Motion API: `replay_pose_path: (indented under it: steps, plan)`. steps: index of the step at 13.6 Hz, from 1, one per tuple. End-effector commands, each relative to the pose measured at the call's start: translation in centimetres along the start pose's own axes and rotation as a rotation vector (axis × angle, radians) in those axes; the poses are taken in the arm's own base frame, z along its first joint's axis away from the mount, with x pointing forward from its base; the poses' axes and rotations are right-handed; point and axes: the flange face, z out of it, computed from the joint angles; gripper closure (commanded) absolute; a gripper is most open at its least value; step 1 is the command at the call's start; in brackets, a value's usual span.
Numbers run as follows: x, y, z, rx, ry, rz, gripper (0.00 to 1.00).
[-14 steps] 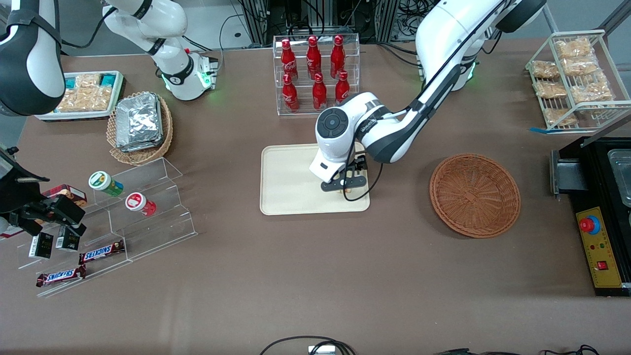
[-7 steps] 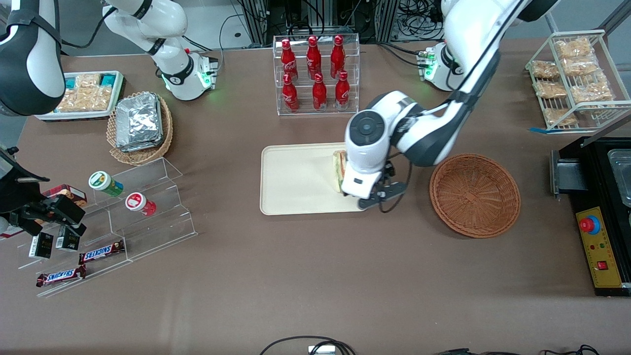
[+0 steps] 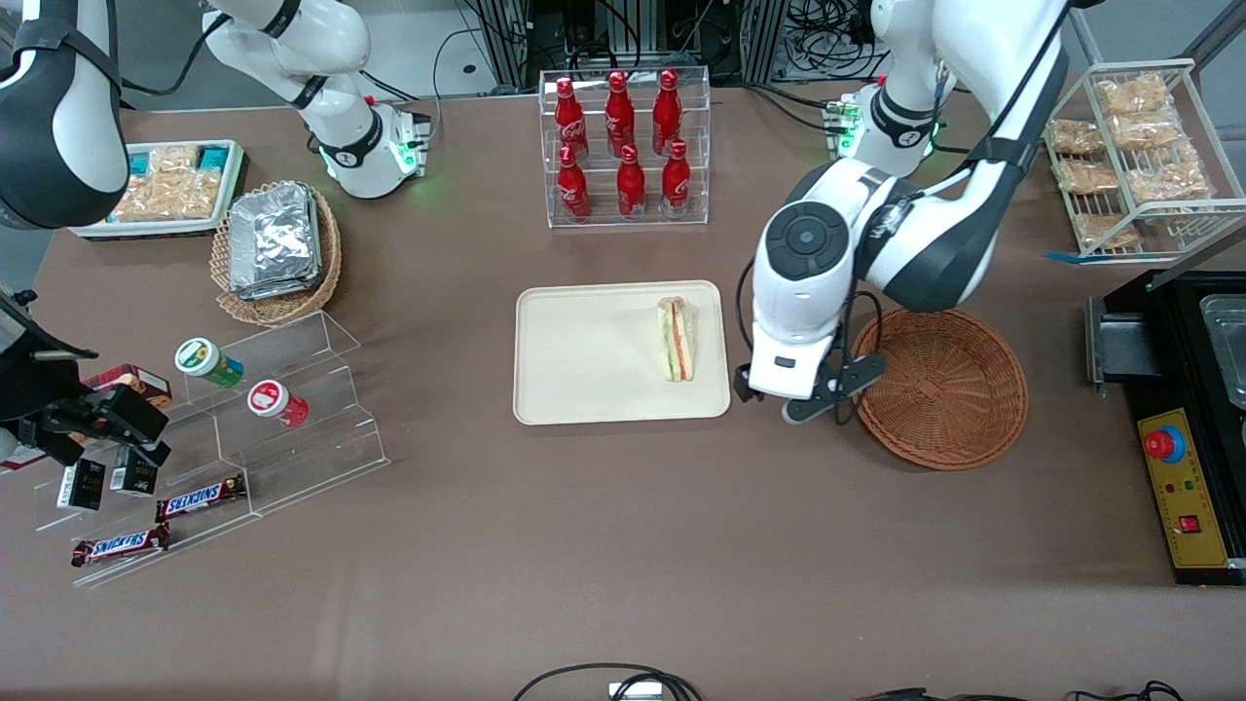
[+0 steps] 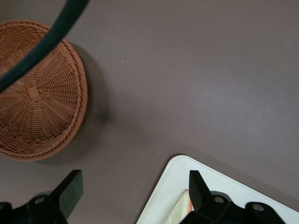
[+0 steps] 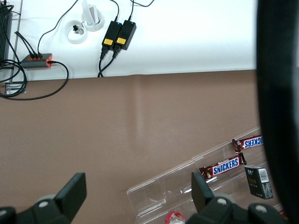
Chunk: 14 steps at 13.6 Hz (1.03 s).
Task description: Place sandwich from basket to tray
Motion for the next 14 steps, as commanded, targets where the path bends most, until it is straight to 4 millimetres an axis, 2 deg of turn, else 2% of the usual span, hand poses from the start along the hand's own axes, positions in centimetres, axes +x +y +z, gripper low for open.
replay_pose_path:
  steps: [1, 7, 11, 14]
  plan:
    - [1.0, -1.9, -1.1, 0.028, 0.006, 0.007, 0.00]
    - [3.7, -5.3, -2.9, 0.028, -0.022, 0.021, 0.00]
    - [6.2, -10.9, -5.7, 0.063, -0.073, 0.131, 0.00]
    - [8.8, -16.3, -7.9, 0.043, -0.104, 0.150, 0.00]
